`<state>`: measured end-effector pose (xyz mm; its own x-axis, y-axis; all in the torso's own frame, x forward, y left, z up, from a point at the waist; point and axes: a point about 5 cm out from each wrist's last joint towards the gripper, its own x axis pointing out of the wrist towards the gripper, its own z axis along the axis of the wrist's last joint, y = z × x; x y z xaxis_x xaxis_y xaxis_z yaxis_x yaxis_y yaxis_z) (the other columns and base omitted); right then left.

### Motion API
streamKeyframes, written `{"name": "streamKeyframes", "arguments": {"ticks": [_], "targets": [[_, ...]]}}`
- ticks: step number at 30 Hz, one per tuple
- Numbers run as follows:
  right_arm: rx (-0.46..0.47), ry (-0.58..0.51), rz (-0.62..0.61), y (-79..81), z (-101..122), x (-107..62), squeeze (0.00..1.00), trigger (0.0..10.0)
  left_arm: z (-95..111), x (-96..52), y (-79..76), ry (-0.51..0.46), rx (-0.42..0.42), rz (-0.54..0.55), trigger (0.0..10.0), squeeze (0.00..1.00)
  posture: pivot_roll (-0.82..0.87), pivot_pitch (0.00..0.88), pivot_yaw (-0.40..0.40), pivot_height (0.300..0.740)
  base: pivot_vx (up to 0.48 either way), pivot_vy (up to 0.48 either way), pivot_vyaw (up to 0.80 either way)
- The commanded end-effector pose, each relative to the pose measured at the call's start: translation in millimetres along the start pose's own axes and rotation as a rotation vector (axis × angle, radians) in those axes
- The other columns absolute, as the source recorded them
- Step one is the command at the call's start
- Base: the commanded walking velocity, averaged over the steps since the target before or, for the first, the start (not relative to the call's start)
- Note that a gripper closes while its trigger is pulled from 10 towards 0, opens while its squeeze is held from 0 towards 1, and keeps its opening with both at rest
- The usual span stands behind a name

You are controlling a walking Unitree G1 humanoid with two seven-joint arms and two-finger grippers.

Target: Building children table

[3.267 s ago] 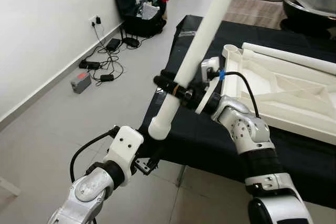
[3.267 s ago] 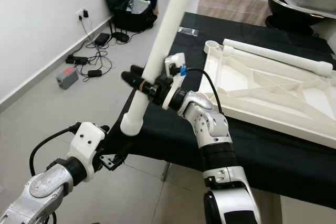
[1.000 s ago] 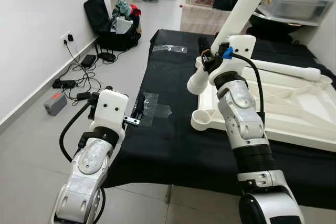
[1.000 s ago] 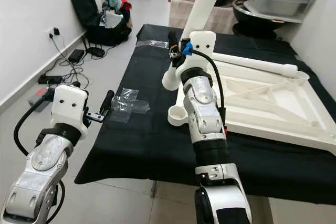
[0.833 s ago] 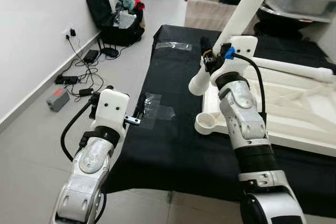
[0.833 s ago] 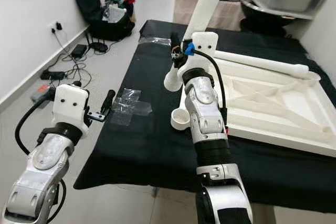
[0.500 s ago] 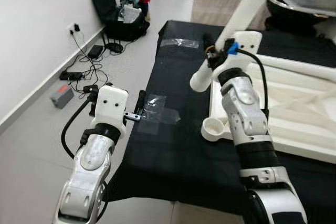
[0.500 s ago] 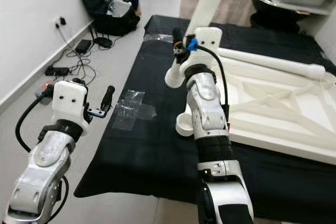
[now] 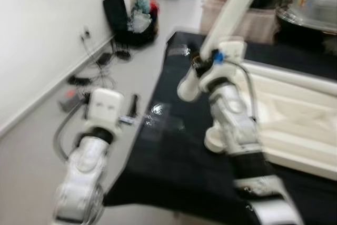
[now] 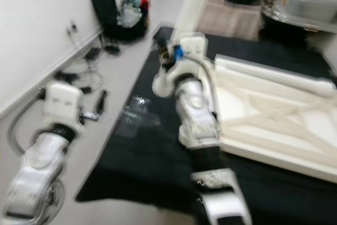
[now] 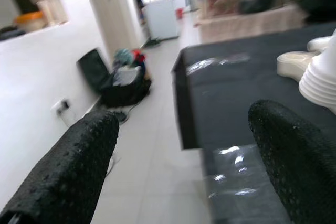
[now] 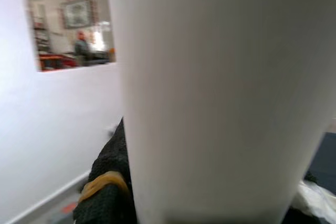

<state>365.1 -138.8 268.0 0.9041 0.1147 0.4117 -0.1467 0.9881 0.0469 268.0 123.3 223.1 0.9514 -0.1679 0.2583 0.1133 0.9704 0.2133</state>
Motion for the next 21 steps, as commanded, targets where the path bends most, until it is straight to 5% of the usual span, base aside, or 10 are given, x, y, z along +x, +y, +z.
{"name": "streamKeyframes", "arguments": {"ticks": [1, 11, 21], "targets": [[0.004, -0.034, 0.016, 6.6, 8.8, 3.0, 0.0, 10.0, -0.7, -0.1, 5.0, 0.003, 0.013, 0.022, 10.0, 0.0, 0.09, 0.093, -0.078, 0.74, 0.262, 0.0, 0.0], [-0.004, -0.041, 0.007, 4.1, 11.0, 5.7, 0.0, 10.0, -0.8, 0.6, 6.1, 0.008, -0.002, 0.026, 10.0, 0.0, 0.09, 0.097, -0.083, 0.74, 0.265, 0.0, 0.0], [-0.003, -0.029, 0.004, 0.2, 10.7, 5.8, 0.0, 10.0, -4.7, -2.0, 4.5, 0.026, 0.0, 0.025, 10.0, 0.0, 0.08, 0.093, -0.079, 0.74, 0.0, 0.0, 0.0]]}}
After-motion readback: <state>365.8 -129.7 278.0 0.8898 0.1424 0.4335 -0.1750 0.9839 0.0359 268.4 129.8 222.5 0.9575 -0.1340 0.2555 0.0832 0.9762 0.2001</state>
